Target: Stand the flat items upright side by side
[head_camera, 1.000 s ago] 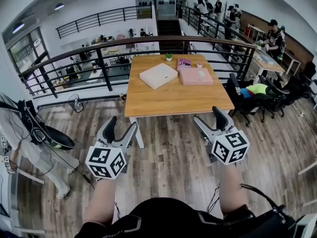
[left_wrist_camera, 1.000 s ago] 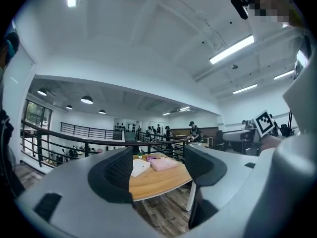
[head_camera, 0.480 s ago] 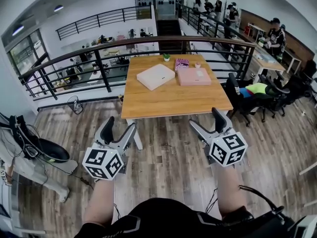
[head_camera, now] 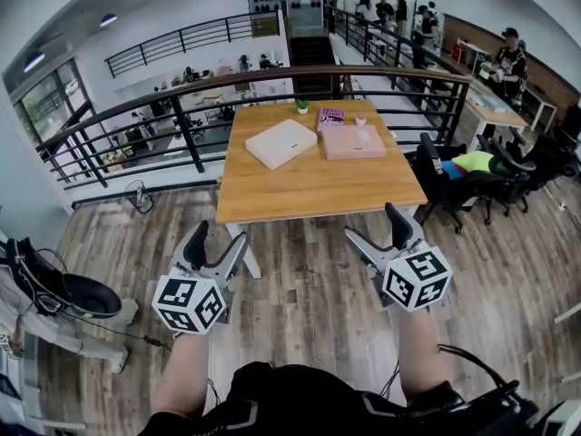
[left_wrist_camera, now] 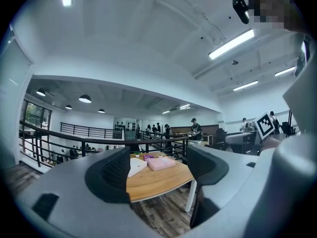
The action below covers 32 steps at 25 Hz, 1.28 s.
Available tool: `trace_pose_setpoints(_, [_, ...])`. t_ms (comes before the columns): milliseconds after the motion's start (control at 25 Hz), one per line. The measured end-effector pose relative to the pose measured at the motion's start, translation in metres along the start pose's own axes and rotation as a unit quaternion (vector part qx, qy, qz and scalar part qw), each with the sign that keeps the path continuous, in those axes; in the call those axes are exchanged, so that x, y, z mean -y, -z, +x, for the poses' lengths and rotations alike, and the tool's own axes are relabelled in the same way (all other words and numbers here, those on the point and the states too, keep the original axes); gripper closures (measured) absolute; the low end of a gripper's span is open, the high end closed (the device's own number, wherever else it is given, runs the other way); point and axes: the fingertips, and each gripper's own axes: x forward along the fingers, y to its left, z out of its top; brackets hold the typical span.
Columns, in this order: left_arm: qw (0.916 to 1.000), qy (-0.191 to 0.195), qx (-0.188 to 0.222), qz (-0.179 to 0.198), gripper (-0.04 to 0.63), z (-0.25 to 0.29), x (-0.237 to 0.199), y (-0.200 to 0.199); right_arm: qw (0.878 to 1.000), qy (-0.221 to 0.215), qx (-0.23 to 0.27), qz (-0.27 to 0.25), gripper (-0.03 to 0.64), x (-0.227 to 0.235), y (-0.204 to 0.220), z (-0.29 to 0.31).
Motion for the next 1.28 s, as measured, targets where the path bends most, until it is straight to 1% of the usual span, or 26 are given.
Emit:
trace_pose_setpoints(160, [1.0000,0.004,0.000,-0.007,0.239,0.010,-0.008,0.001,1.000,0.000,-0.009,-0.006,0.189,0.002,0.002,0.013])
trace_pose_setpoints(320, [0.9998,0.021,-0.003,-0.008,0.239,0.050,-0.027,0.012,1.000,0.010,-0.021,-0.011,0.189,0.018,0.009,0.047])
trace_pose_setpoints(640, [0.9990,0.042,0.015,-0.009,0.241,0.118,-0.095,0.014,0.999,0.025,-0.032,-0.035,0.190,0.030,0.005,0.129])
trace_pose_setpoints(800, [0.9969,0.077,0.015,0.000,0.241,0.149,-0.124,0.006,0.998,0.033,-0.039,-0.045,0.190,0.032,-0.002,0.174])
trace_pose_setpoints(880, [0.9960,0.088,0.016,0.004,0.241,0.162,-0.138,0.002,0.997,0.040,-0.044,-0.047,0.190,0.034,-0.004,0.193])
trace_pose_setpoints(1000, [0.9957,0.092,0.009,0.009,0.241,0.183,-0.160,0.003,0.996,0.049,-0.055,-0.049,0.190,0.039,-0.006,0.218])
trace_pose_setpoints(1080, [0.9959,0.091,0.006,0.005,0.241,0.196,-0.178,0.005,0.996,0.054,-0.060,-0.050,0.190,0.040,-0.007,0.235])
trace_pose_setpoints(1160, [0.9954,0.096,0.006,-0.002,0.241,0.208,-0.195,0.006,0.995,0.059,-0.061,-0.050,0.190,0.041,-0.008,0.253])
trace_pose_setpoints(1280, [0.9947,0.102,0.010,0.005,0.241,0.222,-0.214,0.008,0.995,0.066,-0.061,-0.049,0.190,0.041,-0.008,0.278])
